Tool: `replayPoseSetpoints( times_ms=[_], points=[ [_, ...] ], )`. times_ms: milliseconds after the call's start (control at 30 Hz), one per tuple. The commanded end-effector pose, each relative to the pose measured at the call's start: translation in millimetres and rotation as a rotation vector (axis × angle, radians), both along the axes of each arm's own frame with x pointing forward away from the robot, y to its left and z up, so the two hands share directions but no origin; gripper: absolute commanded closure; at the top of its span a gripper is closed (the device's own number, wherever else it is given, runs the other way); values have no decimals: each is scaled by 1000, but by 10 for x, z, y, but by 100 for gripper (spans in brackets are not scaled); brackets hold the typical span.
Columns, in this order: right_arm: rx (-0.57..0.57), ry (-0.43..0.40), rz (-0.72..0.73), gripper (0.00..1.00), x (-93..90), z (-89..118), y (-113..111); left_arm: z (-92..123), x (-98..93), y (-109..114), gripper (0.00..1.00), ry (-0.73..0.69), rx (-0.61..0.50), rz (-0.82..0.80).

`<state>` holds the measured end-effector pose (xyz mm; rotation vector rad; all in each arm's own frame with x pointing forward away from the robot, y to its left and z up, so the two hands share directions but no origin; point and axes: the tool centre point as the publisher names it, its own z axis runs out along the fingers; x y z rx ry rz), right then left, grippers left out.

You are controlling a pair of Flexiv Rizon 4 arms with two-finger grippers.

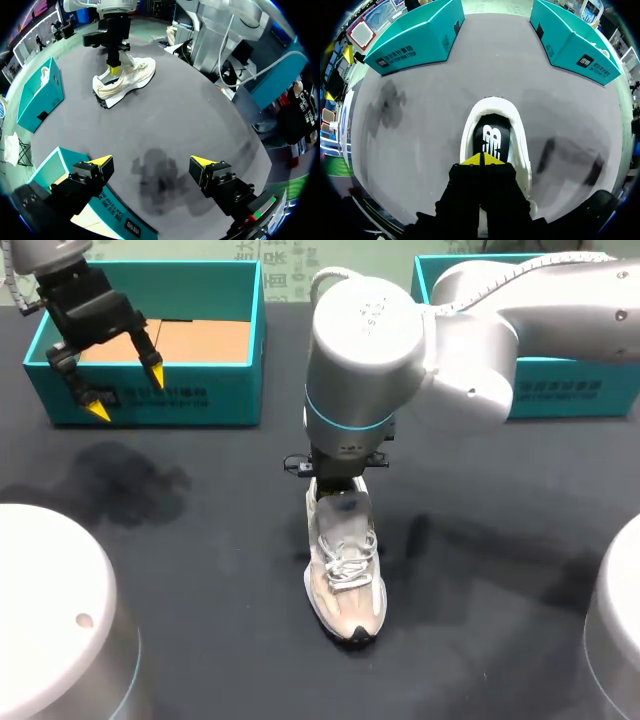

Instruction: Take the shoe out of the shoebox, open the shoe tongue, remove and reinsert the insole, then place the shoe into the shoebox

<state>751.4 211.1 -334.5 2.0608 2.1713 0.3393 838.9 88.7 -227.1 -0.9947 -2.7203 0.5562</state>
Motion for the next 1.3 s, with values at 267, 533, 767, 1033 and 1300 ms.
replayPoseSetpoints(
  times_ms=[267, 533, 767, 1033, 1300],
  points=[
    [-61, -22, 7, 100, 166, -379, 0, 4, -4, 4, 0, -1, 3, -1],
    [-117, -10, 23, 100, 186, -589, -16, 4, -4, 4, 0, -1, 3, -1],
    [-93, 21, 6, 100, 102, -695, -62, 4, -4, 4, 0, -1, 3, -1],
    [-148, -56, 29, 100, 258, -398, -92, 4, -4, 4, 0, -1, 3, -1],
    [-121, -11, 57, 100, 368, -656, -139, 4, -4, 4, 0, -1, 3, -1]
  ],
)
